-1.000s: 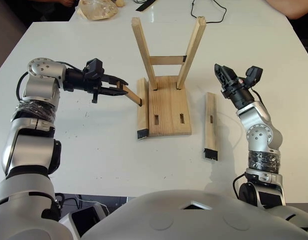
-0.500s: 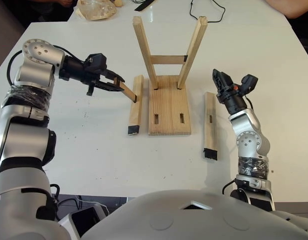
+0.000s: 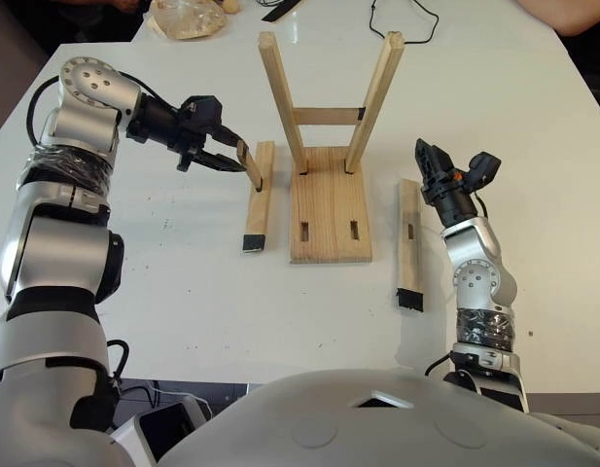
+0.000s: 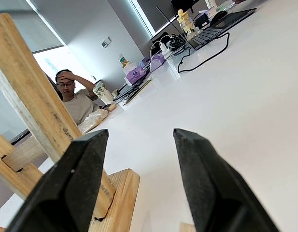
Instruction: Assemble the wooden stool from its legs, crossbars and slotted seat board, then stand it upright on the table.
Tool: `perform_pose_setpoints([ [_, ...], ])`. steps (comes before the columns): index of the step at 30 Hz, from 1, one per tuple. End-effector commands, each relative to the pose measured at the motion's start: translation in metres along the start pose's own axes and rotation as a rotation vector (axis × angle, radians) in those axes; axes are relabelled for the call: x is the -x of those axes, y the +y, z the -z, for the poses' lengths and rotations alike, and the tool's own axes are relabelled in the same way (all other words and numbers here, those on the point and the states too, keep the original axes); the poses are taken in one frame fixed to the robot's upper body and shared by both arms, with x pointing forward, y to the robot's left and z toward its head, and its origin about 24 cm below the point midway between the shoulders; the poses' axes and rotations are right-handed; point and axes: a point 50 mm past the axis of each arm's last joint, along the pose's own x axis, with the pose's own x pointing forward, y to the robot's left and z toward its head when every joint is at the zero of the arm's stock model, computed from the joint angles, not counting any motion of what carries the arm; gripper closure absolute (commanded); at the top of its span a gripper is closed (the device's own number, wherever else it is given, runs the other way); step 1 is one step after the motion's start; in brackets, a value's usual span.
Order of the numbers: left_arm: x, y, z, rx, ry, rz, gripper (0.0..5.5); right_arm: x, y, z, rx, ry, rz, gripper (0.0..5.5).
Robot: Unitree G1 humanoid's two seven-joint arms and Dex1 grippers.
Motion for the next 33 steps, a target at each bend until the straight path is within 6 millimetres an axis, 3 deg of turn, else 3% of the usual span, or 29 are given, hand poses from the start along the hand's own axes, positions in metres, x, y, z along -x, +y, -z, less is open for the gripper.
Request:
perform_pose_setpoints([
  [1,0.017,-0.002,0.009,-0.017,0.115,-0.117,3.1,0.005,-0.006,0.001,-0.004,-0.01,0.036,3.02],
  [8,0.055,-0.037,0.025,0.156,0.008,-0.377,3.1,0.018,-0.018,-0.005,0.008,-0.024,0.092,3.02],
  [12,0.047,-0.025,0.023,0.465,-0.23,-1.029,3.1,0.023,-0.026,-0.012,0.026,-0.026,0.122,3.02],
  [15,0.025,-0.031,-0.005,0.719,-0.6,-1.313,3.1,0.024,-0.029,-0.014,0.034,-0.016,0.142,3.02],
  [18,-0.004,-0.044,-0.047,0.749,-0.825,-1.374,3.1,0.021,-0.032,-0.018,0.052,0.007,0.155,3.02],
  [21,-0.024,-0.059,-0.069,0.681,-0.807,-1.39,3.1,0.013,-0.037,-0.023,0.092,0.026,0.17,3.02],
  [26,-0.041,-0.082,-0.067,0.752,-0.734,-1.483,3.1,0.001,-0.045,-0.032,0.178,0.054,0.198,3.02],
  [33,-0.041,-0.077,-0.06,0.826,-0.723,-1.54,3.1,-0.003,-0.045,-0.026,0.198,0.083,0.2,3.02],
])
